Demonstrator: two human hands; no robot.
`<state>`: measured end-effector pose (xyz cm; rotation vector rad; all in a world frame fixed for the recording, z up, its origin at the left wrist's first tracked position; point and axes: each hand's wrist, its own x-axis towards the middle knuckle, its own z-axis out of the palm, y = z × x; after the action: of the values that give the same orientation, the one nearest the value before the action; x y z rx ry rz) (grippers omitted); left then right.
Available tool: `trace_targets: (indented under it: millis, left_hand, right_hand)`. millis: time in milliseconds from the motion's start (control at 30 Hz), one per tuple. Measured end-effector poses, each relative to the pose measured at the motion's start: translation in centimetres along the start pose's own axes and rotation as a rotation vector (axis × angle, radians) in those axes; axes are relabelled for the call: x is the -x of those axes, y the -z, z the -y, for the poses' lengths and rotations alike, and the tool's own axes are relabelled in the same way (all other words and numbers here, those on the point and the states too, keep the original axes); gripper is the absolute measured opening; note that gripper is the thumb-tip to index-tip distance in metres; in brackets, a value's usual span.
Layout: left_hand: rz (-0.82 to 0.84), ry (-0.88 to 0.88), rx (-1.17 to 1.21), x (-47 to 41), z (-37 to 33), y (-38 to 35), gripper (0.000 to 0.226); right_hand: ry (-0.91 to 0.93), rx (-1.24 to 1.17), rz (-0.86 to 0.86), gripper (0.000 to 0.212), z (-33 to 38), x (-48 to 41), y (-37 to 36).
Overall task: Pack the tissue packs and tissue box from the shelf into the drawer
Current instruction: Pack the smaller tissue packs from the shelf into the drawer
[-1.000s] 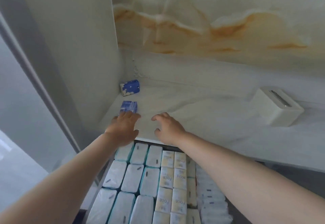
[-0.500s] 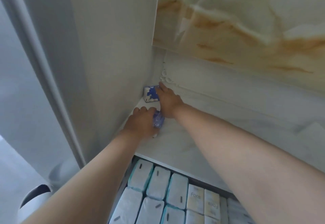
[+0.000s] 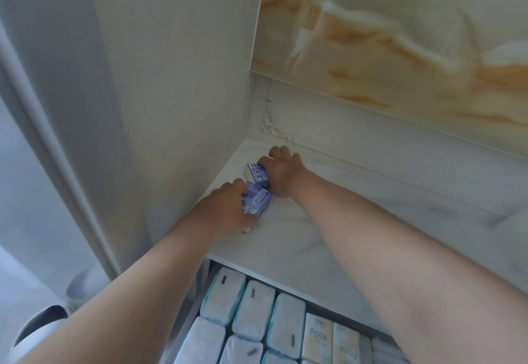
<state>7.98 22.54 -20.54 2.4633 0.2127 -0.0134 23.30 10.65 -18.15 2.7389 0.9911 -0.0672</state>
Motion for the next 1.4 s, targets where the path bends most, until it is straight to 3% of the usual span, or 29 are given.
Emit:
trace_targets:
  millis: [100, 233, 433, 533, 700, 867, 967, 1167, 1300, 1400]
  left_hand:
    - [-0.016, 0.011, -0.071, 0.5, -1.0, -0.5, 0.060]
    - [-0.025, 0.020, -0.149, 2.2, -3.0, -1.6, 0.056]
    - [0.090, -0.051, -0.251, 6.3, -6.5, -4.0, 0.085]
    - [0.061, -0.115, -0.363, 8.5, -8.8, -4.7, 0.088]
    - [0.171, -0.194, -0.204, 12.1, -12.6, -6.3, 0.079]
    - [0.243, -0.312, -0.185, 15.7, -16.0, -7.5, 0.073]
    - [0.265, -0.317, -0.137, 17.8, -17.6, -9.3, 0.061]
    - [0.421, -0.260, -0.046, 22.0, -19.3, -13.8, 0.061]
    - [0.396, -0.375, 0.002, 23.8, -19.5, -16.9, 0.055]
    - [0.357, -0.376, 0.050, 24.3, -19.6, -19.1, 0.048]
  right_hand:
    - [-0.029, -0.212, 0.057, 0.068, -1.4, 2.6, -1.0]
    - [-0.073, -0.281, 0.063, 0.067, -3.0, 8.3, -1.8]
    - [-0.155, -0.462, 0.123, 0.073, -4.7, 19.3, -3.3]
    - [-0.187, -0.527, 0.141, 0.076, -5.1, 25.2, -3.7]
    - [-0.240, -0.476, 0.102, 0.091, -6.4, 34.3, -4.5]
    - [-0.235, -0.409, 0.115, 0.064, -8.7, 42.1, -5.3]
    - [-0.264, -0.490, 0.220, 0.063, -9.5, 45.7, -5.3]
    - [-0.272, -0.619, 0.350, 0.064, -9.2, 49.8, -7.5]
    - [-0.306, -0.709, 0.387, 0.061, -9.5, 51.5, -8.1]
    - [-0.383, -0.785, 0.378, 0.042, -10.1, 52.5, -7.9]
